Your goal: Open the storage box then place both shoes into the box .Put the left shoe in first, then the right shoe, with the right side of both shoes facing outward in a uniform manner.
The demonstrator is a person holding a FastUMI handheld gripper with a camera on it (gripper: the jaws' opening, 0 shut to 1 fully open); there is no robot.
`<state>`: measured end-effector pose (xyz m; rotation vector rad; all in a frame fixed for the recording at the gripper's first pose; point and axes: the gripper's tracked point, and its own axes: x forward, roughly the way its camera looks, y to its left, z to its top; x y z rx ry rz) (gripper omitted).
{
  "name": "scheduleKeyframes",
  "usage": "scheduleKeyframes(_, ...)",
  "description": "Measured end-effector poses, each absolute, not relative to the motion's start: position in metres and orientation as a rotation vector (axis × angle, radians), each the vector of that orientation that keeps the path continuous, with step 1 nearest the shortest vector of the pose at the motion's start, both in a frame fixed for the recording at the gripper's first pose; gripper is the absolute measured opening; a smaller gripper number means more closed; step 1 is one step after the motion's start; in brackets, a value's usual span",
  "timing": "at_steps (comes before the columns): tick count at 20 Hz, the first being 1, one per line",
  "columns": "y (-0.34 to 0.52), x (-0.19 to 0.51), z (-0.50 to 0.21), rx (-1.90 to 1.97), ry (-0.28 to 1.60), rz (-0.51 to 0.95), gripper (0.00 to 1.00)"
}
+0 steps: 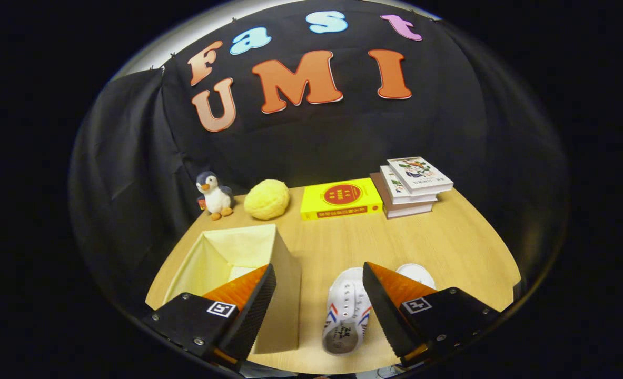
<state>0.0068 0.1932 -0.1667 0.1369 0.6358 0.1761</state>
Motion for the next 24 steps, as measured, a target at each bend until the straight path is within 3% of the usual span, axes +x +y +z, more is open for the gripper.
scheduleKeyframes(4,0.166,-0.003,-0.218,0.109,0.748,0.129,0.95)
scheduleKeyframes(10,0.155,-0.021,-0.284,0.065,0.917,0.136,0.71)
scheduleKeyframes(15,0.155,-0.033,-0.329,0.058,1.041,0.144,0.68)
scheduleKeyframes(22,0.177,-0.033,-0.342,0.095,1.105,0.223,0.32)
scheduleKeyframes(23,0.176,-0.035,-0.343,0.103,1.121,0.221,0.2)
scheduleKeyframes(24,0.176,-0.035,-0.344,0.123,1.144,0.217,0.18)
